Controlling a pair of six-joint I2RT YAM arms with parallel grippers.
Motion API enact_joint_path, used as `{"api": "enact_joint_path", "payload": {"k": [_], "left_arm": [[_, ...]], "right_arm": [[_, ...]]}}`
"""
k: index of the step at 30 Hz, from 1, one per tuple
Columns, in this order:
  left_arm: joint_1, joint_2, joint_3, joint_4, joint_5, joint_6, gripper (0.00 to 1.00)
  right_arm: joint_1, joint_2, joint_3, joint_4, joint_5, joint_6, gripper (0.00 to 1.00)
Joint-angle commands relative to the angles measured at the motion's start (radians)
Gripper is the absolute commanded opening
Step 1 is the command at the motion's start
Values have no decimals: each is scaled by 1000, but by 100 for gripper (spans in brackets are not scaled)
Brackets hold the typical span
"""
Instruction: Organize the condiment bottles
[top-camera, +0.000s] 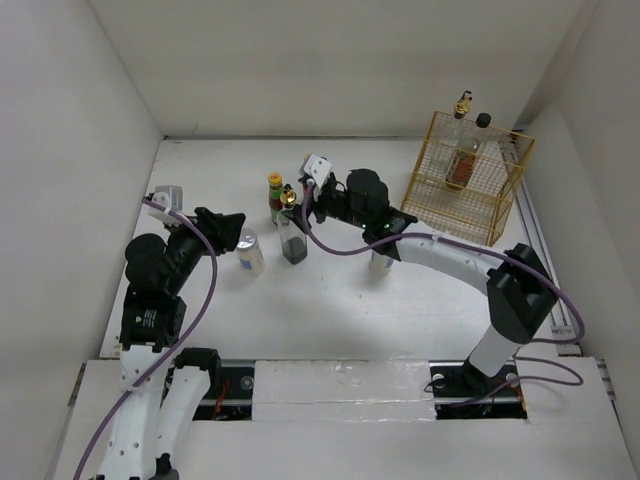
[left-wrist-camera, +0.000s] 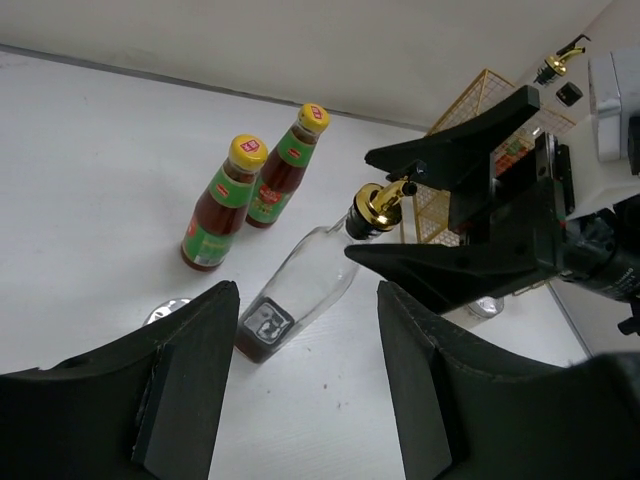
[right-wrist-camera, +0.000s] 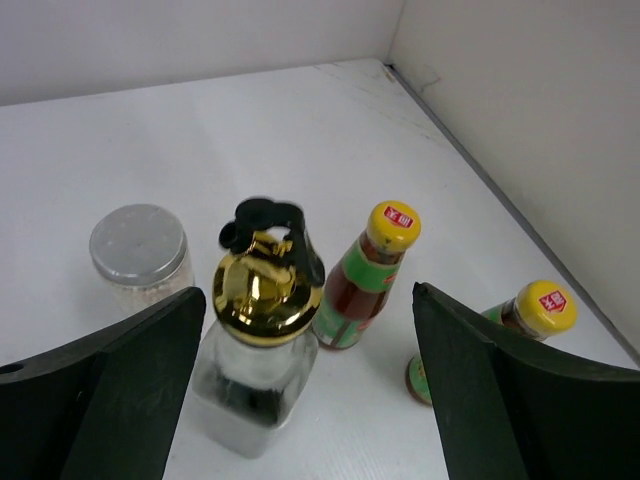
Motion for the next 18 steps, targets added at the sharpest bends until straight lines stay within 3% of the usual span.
{"api": "enact_joint_path", "payload": {"k": [1, 5, 9, 10, 11, 15, 18], "left_arm": [[6, 2, 3, 36, 14, 1, 53], [6, -7, 3, 36, 24, 1, 55], [6, -7, 3, 45, 24, 1, 55], [6, -7, 3, 45, 24, 1, 55], [6, -7, 3, 45, 24, 1, 55], [6, -7, 3, 45, 33, 1, 55], [6, 4, 3, 45, 24, 1, 55]], "right_arm": [[11, 49, 84, 99, 29, -15, 89], [20, 112, 106, 129, 50, 5, 83], [29, 148, 106, 189, 60, 36, 63], [40, 149, 106, 189, 72, 45, 56], [40, 149, 87, 212, 84, 45, 36], [49, 85, 37, 280, 93, 71, 7], [58, -12, 28, 280, 93, 71, 1]]}}
